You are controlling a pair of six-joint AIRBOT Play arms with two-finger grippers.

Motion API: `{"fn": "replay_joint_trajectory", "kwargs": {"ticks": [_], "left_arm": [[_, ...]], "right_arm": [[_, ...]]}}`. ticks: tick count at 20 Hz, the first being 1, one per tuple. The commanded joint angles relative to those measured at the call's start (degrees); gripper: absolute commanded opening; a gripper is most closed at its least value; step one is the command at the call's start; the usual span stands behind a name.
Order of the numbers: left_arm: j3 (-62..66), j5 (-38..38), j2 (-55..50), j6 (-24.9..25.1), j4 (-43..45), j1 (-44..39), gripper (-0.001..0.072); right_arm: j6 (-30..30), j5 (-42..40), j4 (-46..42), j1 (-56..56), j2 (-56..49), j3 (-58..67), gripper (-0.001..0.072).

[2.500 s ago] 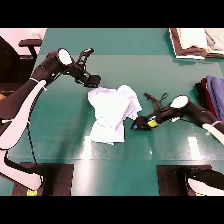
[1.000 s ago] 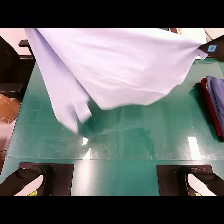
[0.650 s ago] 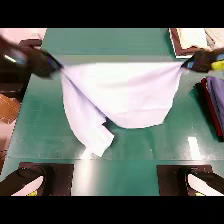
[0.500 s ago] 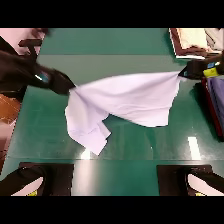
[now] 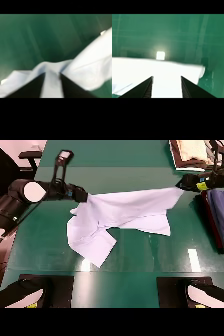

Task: Fold the shirts.

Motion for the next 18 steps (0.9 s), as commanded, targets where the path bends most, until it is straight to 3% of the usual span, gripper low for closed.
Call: {"fn": "replay_joint_trajectory", "kwargs": {"ticks": [1,6,8,13,18], "left_arm": [[2.71,-1.09,-0.76,-4.07,0.37,4.87,0.0498],[3.69,-23.10,0.50,0.44,0.61,16.76,0.0500],[-1.66,-27.02,2.86,1.09,0.37,21.38,0.0500],[-20.68,-27.85,6.99,1.11,-2.71,25.00,0.0501],[-33.48,-21.55,6.95,4.39,-11.63,25.00,0.0500]], "right_arm": [[-0.07,4.37,-0.20,-0.02,-4.48,5.75,0.0420],[-3.15,12.74,-0.20,-0.02,-4.17,5.51,0.0417],[-3.80,13.22,-0.09,-0.02,-0.98,0.39,0.0417],[-4.37,13.38,4.94,-1.03,5.97,-12.17,0.0409],[-5.22,13.09,10.38,-4.63,6.45,-15.72,0.0409]]}}
